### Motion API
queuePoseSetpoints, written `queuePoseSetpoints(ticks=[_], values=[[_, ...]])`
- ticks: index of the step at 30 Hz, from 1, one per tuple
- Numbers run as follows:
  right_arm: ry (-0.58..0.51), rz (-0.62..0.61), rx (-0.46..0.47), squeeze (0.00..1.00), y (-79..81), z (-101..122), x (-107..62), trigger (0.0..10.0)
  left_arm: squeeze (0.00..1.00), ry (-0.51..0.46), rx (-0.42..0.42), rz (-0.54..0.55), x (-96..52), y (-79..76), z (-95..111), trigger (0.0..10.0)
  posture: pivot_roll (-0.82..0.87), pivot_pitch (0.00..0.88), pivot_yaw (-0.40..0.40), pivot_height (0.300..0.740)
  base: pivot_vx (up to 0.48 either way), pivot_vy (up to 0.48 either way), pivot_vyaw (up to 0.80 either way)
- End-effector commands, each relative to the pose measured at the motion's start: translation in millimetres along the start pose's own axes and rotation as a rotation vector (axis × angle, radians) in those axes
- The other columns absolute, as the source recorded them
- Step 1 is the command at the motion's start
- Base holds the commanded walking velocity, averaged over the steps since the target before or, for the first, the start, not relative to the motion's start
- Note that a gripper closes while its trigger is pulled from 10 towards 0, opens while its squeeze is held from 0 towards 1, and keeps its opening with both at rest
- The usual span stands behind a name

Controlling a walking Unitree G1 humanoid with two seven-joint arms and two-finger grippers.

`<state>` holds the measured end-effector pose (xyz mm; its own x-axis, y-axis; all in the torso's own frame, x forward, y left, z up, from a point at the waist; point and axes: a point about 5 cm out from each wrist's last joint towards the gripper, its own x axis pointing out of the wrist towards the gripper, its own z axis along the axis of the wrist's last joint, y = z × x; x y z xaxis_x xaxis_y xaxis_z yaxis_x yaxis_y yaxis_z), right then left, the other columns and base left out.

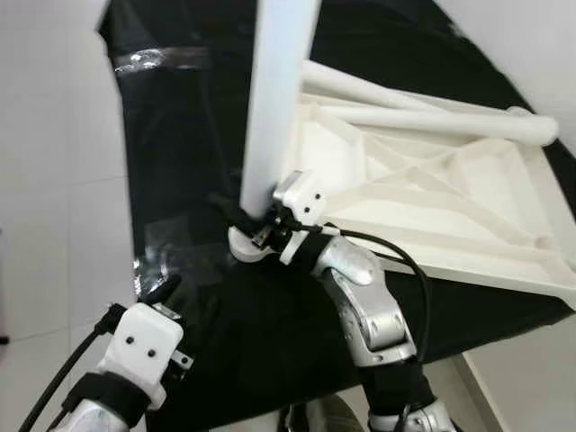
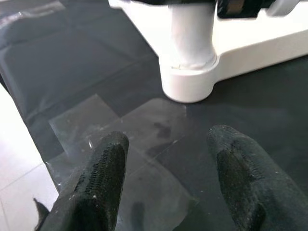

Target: Building children table

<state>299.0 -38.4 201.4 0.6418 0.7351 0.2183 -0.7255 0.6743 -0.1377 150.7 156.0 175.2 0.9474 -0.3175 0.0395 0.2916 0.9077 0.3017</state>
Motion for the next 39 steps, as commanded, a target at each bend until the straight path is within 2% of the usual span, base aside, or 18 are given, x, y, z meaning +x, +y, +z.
queuePoseSetpoints(ticks=[1, 2, 3, 4, 5, 9, 10, 12, 13, 14, 16, 17, 21, 26, 31, 34, 35, 39], values=[[0.134, -0.075, 0.108, 0.00, 0.7, -34, -6.1, 0.0, 0.00, 0.020, -0.016, -0.023, -1.5, -2.6, -3, 10.0, 0.30, 0.313, -0.174, 0.740, 0.000, 0.000, 0.00], [0.134, -0.075, 0.108, 0.00, 0.7, -34, -6.1, 0.0, 0.00, 0.020, -0.016, -0.023, -1.5, -2.6, -3, 10.0, 0.30, 0.313, -0.174, 0.740, 0.000, 0.000, 0.00], [0.136, -0.067, 0.103, 0.00, 0.0, -33, -4.5, 4.1, 0.00, 0.021, -0.015, -0.023, -1.7, -2.7, -3, 10.0, 0.30, 0.314, -0.178, 0.740, 0.000, 0.000, 0.00], [0.136, -0.067, 0.103, 0.00, 0.0, -33, -4.5, 4.1, 0.00, 0.021, -0.015, -0.023, -1.7, -2.7, -3, 10.0, 0.30, 0.314, -0.178, 0.740, 0.000, 0.000, 0.00], [0.138, -0.062, 0.100, 0.00, -0.9, -32, -3.0, 10.0, 0.00, 0.022, -0.014, -0.023, -1.8, -2.8, -3, 10.0, 0.30, 0.313, -0.179, 0.740, 0.000, 0.000, 0.00], [0.139, -0.042, 0.101, 0.00, 0.6, -29, -1.1, 10.0, 0.00, 0.022, -0.013, -0.021, -2.2, -2.7, -3, 10.0, 0.30, 0.314, -0.181, 0.740, 0.000, 0.000, 0.00], [0.123, 0.003, 0.124, 1.00, 2.4, -26, 1.5, 10.0, 0.00, 0.022, -0.012, -0.020, -2.4, -2.7, -3, 10.0, 0.30, 0.315, -0.184, 0.740, 0.000, 0.000, 0.00], [0.087, 0.074, 0.163, 1.00, 2.5, -20, 6.2, 10.0, 0.00, 0.022, -0.011, -0.020, -2.5, -2.7, -3, 10.0, 0.30, 0.315, -0.184, 0.740, 0.000, 0.000, 0.00], [0.004, 0.191, 0.177, 1.00, -1.4, -3, 13.2, 10.0, 0.00, 0.023, -0.009, -0.018, -2.8, -3.2, -3, 10.0, 0.31, 0.311, -0.186, 0.740, 0.000, 0.000, 0.00], [-0.014, 0.232, 0.176, 0.85, -3.8, 3, 14.6, 10.0, 0.00, 0.023, -0.009, -0.018, -2.8, -3.3, -3, 10.0, 0.32, 0.309, -0.187, 0.740, 0.000, 0.000, 0.00], [-0.020, 0.252, 0.174, 0.85, -5.1, 6, 15.1, 10.0, 0.00, 0.023, -0.009, -0.017, -2.9, -3.3, -3, 10.0, 0.32, 0.309, -0.187, 0.740, 0.000, 0.000, 0.00], [-0.034, 0.293, 0.160, 0.00, -7.9, 11, 15.3, 10.0, 0.00, 0.023, -0.008, -0.017, -2.9, -3.3, -3, 10.0, 0.32, 0.309, -0.187, 0.740, 0.000, 0.000, 0.00], [-0.048, 0.506, 0.076, 0.00, -15.0, 20, 4.4, 10.0, 0.00, 0.023, -0.003, -0.010, -3.4, -1.5, -3, 10.0, 0.32, 0.310, -0.188, 0.740, 0.000, 0.000, 0.00], [0.092, 0.712, -0.057, 0.00, -23.1, 10, -21.2, 10.0, 0.00, 0.025, -0.002, -0.013, -2.7, -1.4, -3, 10.0, 0.31, 0.309, -0.185, 0.740, 0.000, 0.000, 0.00], [0.178, 0.780, -0.105, 0.00, -31.2, 5, -30.8, 10.0, 0.00, 0.025, -0.004, -0.017, -1.9, -1.7, -4, 10.0, 0.31, 0.305, -0.186, 0.740, 0.000, 0.000, 0.00], [0.295, 0.814, -0.168, 0.00, -53.3, 8, -43.3, 10.0, 0.00, 0.035, 0.001, -0.014, -2.1, 0.1, -6, 10.0, 0.30, 0.300, -0.190, 0.740, 0.000, 0.000, 0.00], [0.295, 0.814, -0.168, 0.00, -53.3, 8, -43.3, 10.0, 0.00, 0.035, 0.001, -0.014, -2.1, 0.1, -6, 10.0, 0.30, 0.300, -0.190, 0.740, 0.000, 0.000, 0.00], [0.407, 0.801, -0.234, 0.00, -72.3, 12, -51.4, 10.0, 0.00, 0.070, -0.025, -0.098, -4.6, -12.6, -12, 10.0, 0.29, 0.287, -0.192, 0.740, 0.000, 0.000, 0.00]])
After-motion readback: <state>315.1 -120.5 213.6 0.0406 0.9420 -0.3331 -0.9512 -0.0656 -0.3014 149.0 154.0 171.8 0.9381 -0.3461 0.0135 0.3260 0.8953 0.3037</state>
